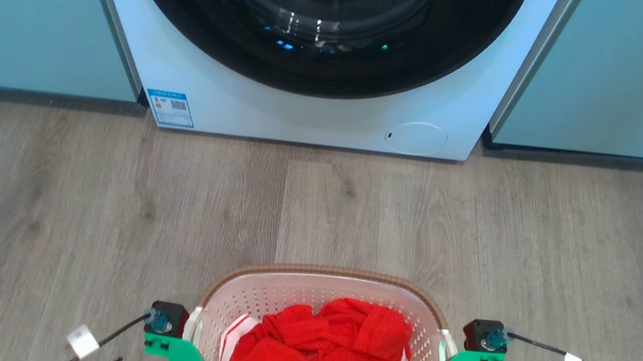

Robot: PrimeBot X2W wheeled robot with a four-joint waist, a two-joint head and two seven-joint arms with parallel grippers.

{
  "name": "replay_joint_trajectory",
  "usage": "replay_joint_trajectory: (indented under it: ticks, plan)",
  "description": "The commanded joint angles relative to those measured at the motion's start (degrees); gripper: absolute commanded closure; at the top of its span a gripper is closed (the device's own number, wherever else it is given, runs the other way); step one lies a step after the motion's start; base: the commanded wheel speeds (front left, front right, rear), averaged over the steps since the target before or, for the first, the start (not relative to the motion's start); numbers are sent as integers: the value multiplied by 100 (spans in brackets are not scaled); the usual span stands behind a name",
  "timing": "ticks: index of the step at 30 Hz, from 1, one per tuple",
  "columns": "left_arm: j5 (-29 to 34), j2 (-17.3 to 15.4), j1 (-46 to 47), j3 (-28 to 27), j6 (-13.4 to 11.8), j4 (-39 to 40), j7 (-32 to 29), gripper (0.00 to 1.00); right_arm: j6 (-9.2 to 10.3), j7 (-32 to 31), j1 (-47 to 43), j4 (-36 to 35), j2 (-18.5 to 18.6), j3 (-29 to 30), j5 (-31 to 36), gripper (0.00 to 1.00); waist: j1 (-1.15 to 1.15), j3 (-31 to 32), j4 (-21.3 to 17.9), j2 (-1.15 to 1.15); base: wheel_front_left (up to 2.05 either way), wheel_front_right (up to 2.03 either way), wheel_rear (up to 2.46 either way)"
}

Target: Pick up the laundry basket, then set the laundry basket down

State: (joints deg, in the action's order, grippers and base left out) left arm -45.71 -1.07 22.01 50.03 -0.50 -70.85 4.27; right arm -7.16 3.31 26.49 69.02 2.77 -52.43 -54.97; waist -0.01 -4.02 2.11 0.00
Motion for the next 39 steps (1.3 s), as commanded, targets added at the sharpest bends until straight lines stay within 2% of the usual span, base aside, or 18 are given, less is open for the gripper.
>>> replay_joint_trajectory:
  ticks: [1, 15, 39]
  plan:
    - [-40, -181, 86, -82, -33, 8, 20, 100, -33, 23, -7, -61, 10, -94, -21, 100, 1, 38, -13, 0, 0, 0, 0]
    - [-204, -181, 14, 106, -25, -77, -14, 100, -33, 19, -46, -18, 10, -496, -375, 100, 1, 283, -48, 0, 0, 0, 0]
    - [-404, -181, 41, 344, -14, -181, -28, 100, -33, 34, 9, 49, 10, -1000, -807, 100, 1, 335, -79, 0, 0, 0, 0]
